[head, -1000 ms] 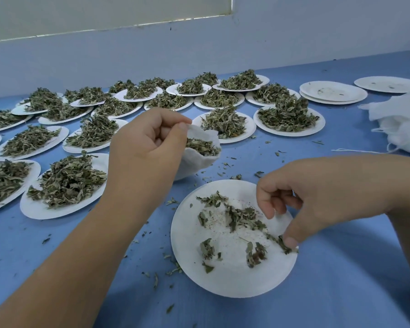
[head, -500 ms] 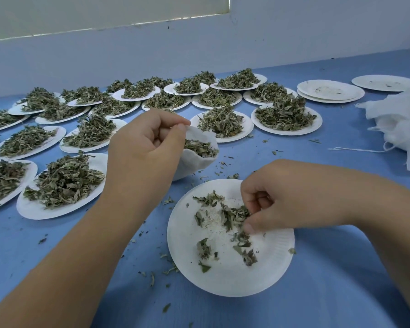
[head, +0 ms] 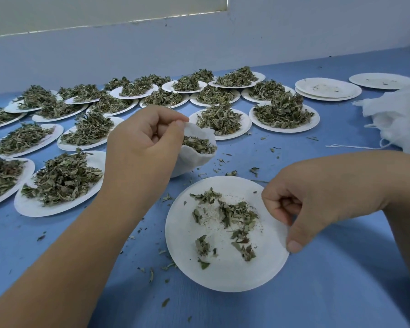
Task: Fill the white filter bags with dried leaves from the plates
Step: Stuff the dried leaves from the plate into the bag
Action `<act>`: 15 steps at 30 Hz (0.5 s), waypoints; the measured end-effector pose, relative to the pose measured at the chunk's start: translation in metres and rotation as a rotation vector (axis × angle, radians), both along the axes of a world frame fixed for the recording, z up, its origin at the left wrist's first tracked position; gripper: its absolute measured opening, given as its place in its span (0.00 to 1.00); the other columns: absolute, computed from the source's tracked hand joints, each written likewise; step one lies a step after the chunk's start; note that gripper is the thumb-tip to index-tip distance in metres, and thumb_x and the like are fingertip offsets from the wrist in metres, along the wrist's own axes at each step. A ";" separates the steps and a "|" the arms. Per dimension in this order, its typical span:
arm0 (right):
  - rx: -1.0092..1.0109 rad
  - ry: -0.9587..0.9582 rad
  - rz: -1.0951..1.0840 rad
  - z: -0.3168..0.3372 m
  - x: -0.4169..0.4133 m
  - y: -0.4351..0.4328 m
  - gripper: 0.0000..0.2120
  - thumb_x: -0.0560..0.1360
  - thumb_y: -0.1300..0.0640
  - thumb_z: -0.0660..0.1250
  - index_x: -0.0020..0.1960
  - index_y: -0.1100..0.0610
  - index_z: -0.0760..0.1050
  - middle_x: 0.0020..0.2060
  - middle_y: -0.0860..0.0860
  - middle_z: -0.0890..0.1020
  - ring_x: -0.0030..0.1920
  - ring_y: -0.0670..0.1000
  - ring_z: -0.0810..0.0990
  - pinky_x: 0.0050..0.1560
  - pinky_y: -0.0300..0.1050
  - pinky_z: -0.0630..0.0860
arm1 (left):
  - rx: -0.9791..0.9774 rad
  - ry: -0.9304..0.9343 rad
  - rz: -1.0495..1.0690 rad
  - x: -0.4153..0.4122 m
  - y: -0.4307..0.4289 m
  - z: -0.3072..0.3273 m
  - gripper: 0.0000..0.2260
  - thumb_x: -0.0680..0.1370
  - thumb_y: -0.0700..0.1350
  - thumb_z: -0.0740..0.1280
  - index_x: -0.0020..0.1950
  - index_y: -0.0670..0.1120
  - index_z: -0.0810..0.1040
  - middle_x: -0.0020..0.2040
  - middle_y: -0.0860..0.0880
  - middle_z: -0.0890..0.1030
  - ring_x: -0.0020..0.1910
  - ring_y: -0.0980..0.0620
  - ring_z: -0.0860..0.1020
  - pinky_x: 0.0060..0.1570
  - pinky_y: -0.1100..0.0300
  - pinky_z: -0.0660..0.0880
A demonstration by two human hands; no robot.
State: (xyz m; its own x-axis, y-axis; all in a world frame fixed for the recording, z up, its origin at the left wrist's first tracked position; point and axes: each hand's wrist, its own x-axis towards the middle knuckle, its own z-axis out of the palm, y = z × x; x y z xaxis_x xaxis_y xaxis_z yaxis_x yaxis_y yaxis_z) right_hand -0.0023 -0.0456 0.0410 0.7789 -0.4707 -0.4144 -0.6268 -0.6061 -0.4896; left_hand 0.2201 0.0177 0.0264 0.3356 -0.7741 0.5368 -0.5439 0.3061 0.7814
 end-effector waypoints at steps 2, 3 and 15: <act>-0.024 0.011 0.032 0.001 0.000 -0.001 0.15 0.63 0.43 0.78 0.38 0.48 0.75 0.26 0.43 0.75 0.27 0.41 0.70 0.30 0.38 0.67 | 0.001 0.000 0.002 0.000 0.000 0.000 0.08 0.79 0.42 0.65 0.44 0.52 0.81 0.28 0.57 0.73 0.28 0.59 0.67 0.28 0.67 0.65; -0.033 0.010 0.015 0.000 0.004 0.002 0.15 0.63 0.44 0.78 0.38 0.49 0.75 0.25 0.43 0.74 0.27 0.41 0.69 0.29 0.37 0.66 | 0.002 0.000 0.004 0.000 0.000 0.000 0.08 0.79 0.42 0.65 0.44 0.53 0.81 0.28 0.57 0.73 0.28 0.58 0.67 0.29 0.66 0.66; -0.292 -0.169 -0.079 -0.014 0.027 0.012 0.13 0.65 0.43 0.76 0.38 0.48 0.75 0.29 0.38 0.76 0.29 0.40 0.72 0.28 0.34 0.67 | 0.001 0.005 -0.010 0.001 0.000 0.000 0.07 0.79 0.42 0.65 0.45 0.51 0.82 0.29 0.53 0.73 0.26 0.57 0.67 0.27 0.66 0.66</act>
